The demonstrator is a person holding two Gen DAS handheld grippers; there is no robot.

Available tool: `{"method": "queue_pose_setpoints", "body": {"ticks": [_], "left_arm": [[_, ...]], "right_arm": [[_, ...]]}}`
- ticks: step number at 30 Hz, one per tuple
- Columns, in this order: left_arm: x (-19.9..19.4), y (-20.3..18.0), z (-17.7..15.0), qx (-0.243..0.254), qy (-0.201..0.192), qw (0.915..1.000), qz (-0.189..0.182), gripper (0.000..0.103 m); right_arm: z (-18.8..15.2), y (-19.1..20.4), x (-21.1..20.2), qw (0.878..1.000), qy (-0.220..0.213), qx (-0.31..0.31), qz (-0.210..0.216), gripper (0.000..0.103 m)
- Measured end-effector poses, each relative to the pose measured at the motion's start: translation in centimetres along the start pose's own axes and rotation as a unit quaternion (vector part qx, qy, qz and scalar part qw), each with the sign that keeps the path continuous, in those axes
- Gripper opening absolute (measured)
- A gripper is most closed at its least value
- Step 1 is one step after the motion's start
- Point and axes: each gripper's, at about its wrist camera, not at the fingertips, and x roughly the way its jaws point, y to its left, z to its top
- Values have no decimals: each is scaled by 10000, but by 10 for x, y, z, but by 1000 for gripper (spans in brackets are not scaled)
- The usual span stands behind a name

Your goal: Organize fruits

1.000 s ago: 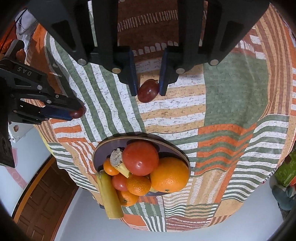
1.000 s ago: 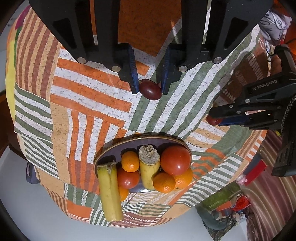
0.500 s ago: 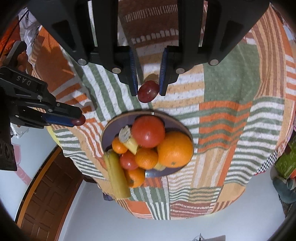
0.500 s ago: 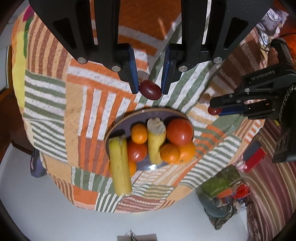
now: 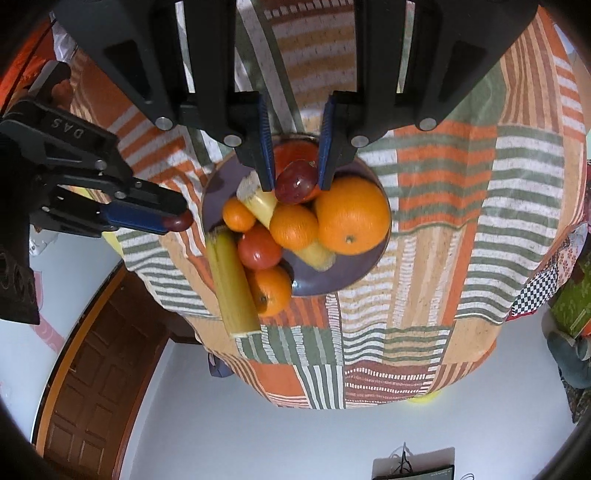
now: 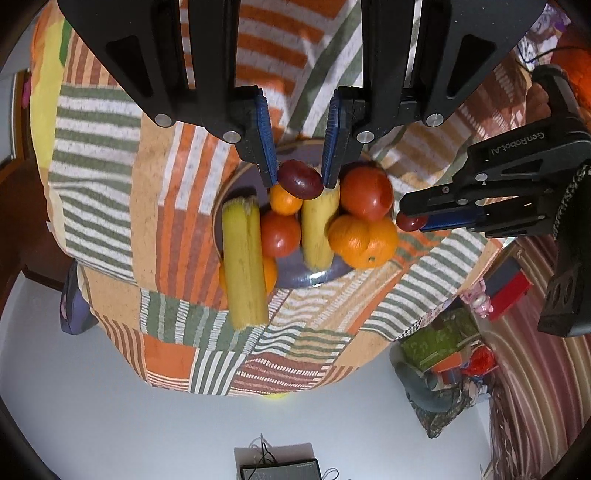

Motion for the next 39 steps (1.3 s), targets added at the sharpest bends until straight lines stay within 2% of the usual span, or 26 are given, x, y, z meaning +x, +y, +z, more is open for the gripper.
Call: {"method": "queue_pose_setpoints", "body": {"ticks": [11,20,23,25,28,32,39], "left_arm": [[26,7,8,0,135,9999,-53,23],[36,8,11,19,145,9998,-123,23],[35,9,10,1,155,9998,-86,30],[35,10,10,-21,169,9998,-66,39],[32,12,8,-49,167,9998,-32,43],[22,14,7,-113,92,9999,6,43],[-26,13,12,-282,-405,9988,58,43]], "right_arm": [[15,3,37,9999,120,-56,25,23],[17,0,51,9996,261,-79,31,23],[16,0,52,9995,311,-87,7,23],[16,-1,52,9994,332,-72,29,25],[17,-2,50,9995,312,-49,22,30],[18,-3,41,9997,250,-32,7,31],[26,1,-15,9994,-322,-36,-125,31]]}}
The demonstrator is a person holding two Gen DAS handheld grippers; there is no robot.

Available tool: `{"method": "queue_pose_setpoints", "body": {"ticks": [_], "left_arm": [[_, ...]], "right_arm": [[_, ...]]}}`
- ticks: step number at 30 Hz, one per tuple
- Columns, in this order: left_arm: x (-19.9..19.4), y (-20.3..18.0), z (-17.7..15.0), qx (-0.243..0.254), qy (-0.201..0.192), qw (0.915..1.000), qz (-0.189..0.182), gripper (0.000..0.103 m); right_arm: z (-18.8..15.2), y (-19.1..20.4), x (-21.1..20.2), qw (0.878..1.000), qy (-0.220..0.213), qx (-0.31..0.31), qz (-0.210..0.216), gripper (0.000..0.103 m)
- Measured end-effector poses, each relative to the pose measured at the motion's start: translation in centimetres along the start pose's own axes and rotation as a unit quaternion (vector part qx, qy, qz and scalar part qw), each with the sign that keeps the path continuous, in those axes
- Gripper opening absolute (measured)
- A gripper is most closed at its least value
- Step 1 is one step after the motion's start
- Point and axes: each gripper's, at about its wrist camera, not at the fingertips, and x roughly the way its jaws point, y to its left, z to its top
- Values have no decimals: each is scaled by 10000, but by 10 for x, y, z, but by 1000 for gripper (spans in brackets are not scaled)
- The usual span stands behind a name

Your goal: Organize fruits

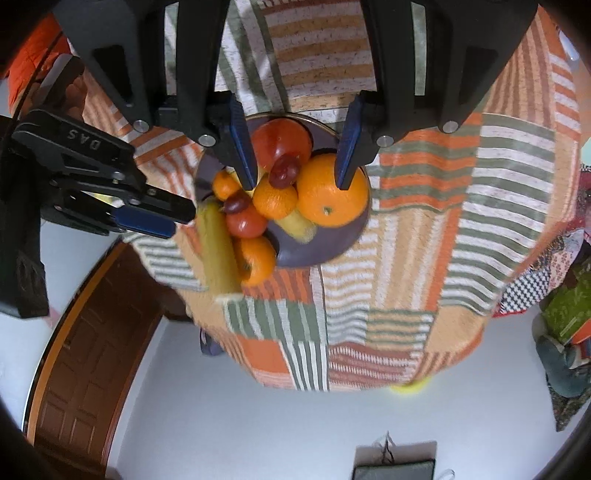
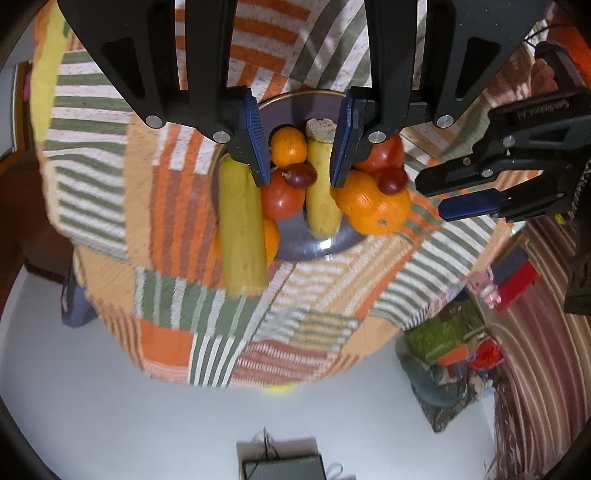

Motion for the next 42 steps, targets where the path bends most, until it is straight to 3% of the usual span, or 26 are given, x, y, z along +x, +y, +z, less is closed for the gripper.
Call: {"method": "queue_pose_setpoints", "body": {"ticks": [6,9,16,17,19,25,27,29,32,35,42], "left_arm": [[-68,-14,12,31,-801,9967,98,43],[-113,-26,13,55,-1388,9899,278,43],[-188,-52,3,255,-2231,9736,402,43],[-195,-56,1,281,-2305,9718,411,44],[-212,-62,-4,317,-2498,9668,442,56],[-242,-78,-24,435,-2899,9541,607,80],[-247,-80,-28,452,-2949,9524,634,86],[-250,-82,-31,433,-2990,9511,644,91],[-253,-82,-34,415,-3015,9503,660,98],[-258,-83,-39,409,-3040,9496,652,100],[-262,-85,-43,438,-3115,9470,657,103]], "right_arm": [[12,12,-68,9969,-766,-68,-137,31],[14,21,-104,9932,-1154,-105,-142,31],[5,46,-166,9804,-1938,-248,-236,31],[4,49,-173,9782,-2051,-244,-230,31],[0,54,-186,9740,-2241,-236,-239,33],[-9,62,-199,9656,-2550,-261,-433,59],[-10,62,-200,9641,-2607,-201,-468,66],[-11,62,-202,9611,-2704,-145,-550,82],[-13,65,-207,9567,-2827,-121,-686,96],[-15,69,-214,9522,-2945,-127,-801,103],[-18,73,-217,9502,-2988,-163,-869,103]]}}
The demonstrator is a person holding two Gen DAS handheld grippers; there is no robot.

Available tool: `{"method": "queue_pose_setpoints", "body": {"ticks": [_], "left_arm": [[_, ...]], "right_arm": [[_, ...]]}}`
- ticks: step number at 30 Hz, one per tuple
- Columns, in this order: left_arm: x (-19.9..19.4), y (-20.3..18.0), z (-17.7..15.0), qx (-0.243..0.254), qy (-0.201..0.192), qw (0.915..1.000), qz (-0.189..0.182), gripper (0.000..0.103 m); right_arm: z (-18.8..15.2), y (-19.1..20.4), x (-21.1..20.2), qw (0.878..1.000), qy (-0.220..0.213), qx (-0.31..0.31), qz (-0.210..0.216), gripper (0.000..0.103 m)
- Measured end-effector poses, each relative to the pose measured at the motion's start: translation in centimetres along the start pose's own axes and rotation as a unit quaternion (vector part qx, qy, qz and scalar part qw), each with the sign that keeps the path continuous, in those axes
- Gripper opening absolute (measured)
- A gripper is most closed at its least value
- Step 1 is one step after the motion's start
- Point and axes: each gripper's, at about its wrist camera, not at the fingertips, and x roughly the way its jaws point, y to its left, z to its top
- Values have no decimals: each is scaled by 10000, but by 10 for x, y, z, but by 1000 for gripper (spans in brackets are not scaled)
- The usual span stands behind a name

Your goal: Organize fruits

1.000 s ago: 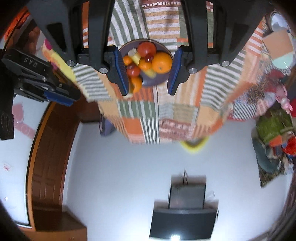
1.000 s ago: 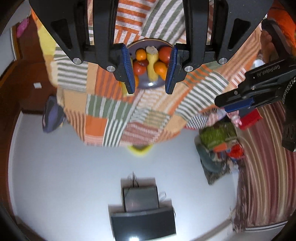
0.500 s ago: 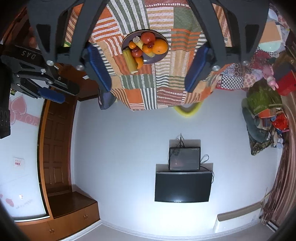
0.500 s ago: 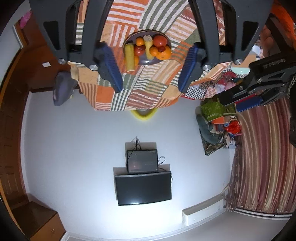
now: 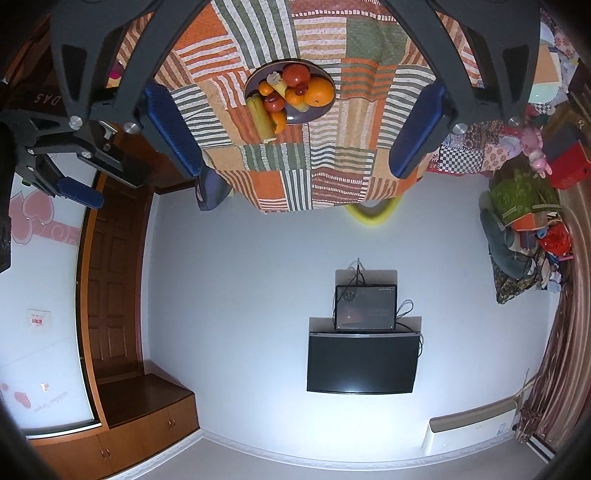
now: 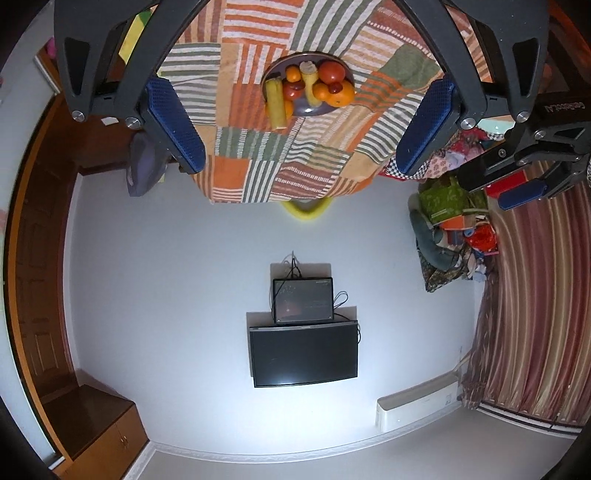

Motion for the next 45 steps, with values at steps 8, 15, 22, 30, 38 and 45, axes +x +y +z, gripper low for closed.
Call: {"method": "queue_pose_setpoints", "body": {"ticks": [8,15,22,30,38,45], "left_arm": [[0,-1,-1,-4,6,10000,2,103],[-1,-2,-2,4,26,10000,-6,103],[0,-2,-3,-1,44,10000,-9,103],[2,-3,-4,-6,56,10000,-25,103],[2,-4,-5,-8,65,10000,-13,103],[1,-5,-6,-7,45,10000,5,103]], "right_arm": [[-7,-2,-7,10000,13,-21,-60,103],[-7,-7,-9,10000,24,45,-70,103],[-5,-10,-10,9999,22,79,-68,103],[-5,-10,-10,9999,35,84,-67,103],[-4,-9,-11,9999,44,93,-42,103],[-4,-10,-11,9999,52,100,-20,103]]}}
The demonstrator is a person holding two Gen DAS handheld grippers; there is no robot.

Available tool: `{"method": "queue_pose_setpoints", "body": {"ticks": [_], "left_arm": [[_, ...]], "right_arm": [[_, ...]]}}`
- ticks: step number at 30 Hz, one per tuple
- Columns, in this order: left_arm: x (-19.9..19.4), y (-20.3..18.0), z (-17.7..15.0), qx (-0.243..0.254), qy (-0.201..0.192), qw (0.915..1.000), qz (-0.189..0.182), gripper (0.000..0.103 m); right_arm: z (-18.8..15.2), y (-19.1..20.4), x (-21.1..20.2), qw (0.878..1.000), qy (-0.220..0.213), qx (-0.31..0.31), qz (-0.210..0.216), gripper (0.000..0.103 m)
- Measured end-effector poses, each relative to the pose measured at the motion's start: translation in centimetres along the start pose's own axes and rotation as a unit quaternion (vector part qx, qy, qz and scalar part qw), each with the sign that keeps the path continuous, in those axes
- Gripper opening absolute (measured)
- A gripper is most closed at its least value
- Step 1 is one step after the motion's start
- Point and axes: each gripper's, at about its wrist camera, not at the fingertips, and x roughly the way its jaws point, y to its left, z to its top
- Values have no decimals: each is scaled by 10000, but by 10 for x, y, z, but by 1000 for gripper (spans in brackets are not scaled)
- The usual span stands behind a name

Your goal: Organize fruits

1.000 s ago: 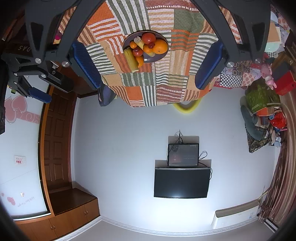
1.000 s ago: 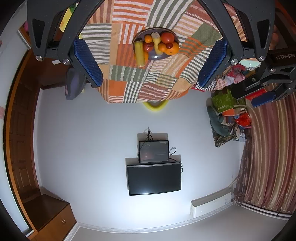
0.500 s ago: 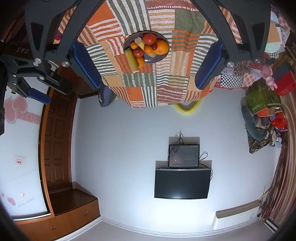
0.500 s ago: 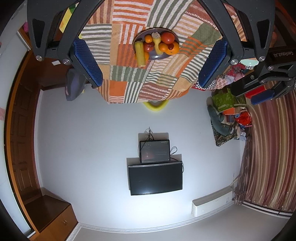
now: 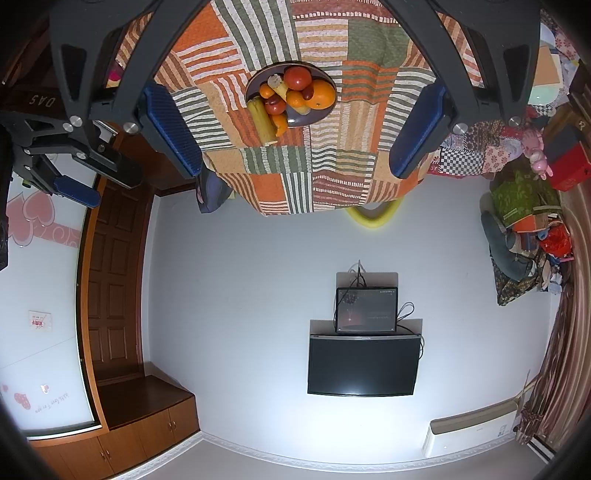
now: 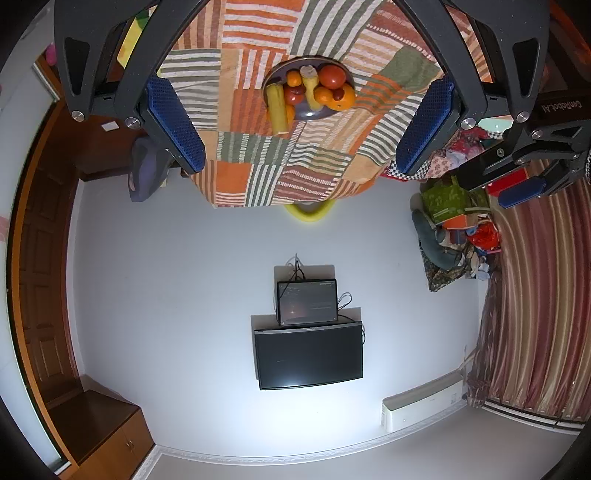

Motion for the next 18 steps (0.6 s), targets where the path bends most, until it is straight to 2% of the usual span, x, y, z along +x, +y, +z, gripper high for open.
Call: {"method": "queue_pose_setpoints", "body": {"ticks": [18], "left_arm": [[-1,-4,-1,31,17,10000,-42,103]], "right_arm": [[2,2,-3,10000,-48,-20,24,103]]}}
